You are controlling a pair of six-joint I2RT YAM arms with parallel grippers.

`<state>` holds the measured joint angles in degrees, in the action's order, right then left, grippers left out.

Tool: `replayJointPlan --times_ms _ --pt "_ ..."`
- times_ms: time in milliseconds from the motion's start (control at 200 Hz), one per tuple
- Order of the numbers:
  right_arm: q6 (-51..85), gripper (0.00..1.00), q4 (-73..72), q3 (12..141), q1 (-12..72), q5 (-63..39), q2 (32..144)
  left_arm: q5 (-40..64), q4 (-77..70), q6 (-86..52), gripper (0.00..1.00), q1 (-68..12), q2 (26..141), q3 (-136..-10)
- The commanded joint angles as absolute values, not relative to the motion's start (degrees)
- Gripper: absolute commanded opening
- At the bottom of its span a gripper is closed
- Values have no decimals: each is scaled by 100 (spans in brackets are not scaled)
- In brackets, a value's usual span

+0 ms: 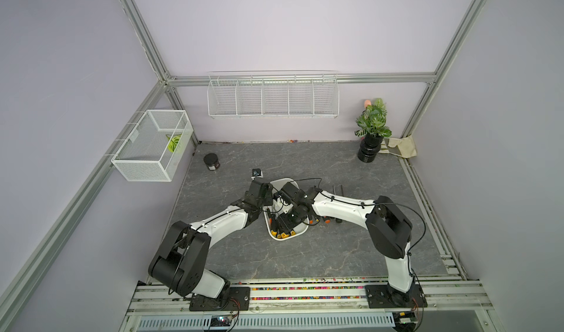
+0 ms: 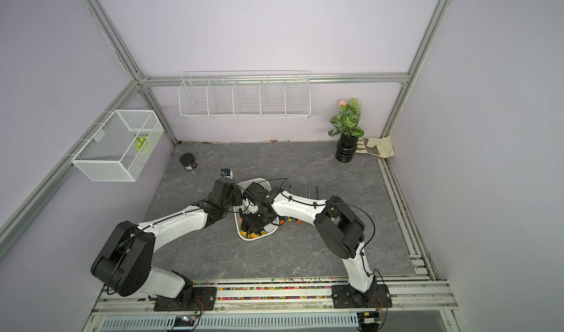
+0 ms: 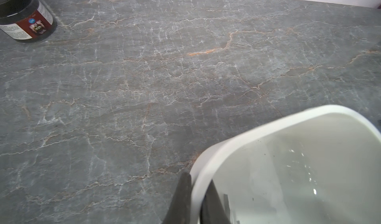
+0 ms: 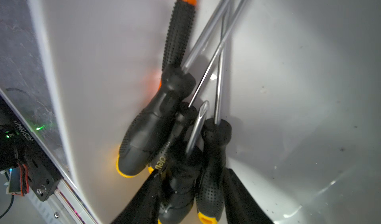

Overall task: Take out the screwdriver from the storage box
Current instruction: Pick up the screwdriver from the storage box.

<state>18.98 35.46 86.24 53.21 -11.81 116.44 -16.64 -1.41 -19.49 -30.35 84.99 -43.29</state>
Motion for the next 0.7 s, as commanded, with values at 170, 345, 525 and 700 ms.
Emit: replayJointPlan --times_ms 170,345,525,700 --pt "1488 49 4331 9109 5339 -761 12171 -1600 -281 -1866 0 -3125 8528 -4414" --pt "1356 47 4597 9041 5190 -366 12150 -1608 -291 -1869 0 -3126 8522 -4402" --pt "1358 43 4536 8895 5032 -264 11998 -1608 -303 -1875 0 -3125 8533 -4401" --pt "1371 38 4465 8953 5019 -254 11952 -1608 -292 -1871 0 -3122 8527 -4411"
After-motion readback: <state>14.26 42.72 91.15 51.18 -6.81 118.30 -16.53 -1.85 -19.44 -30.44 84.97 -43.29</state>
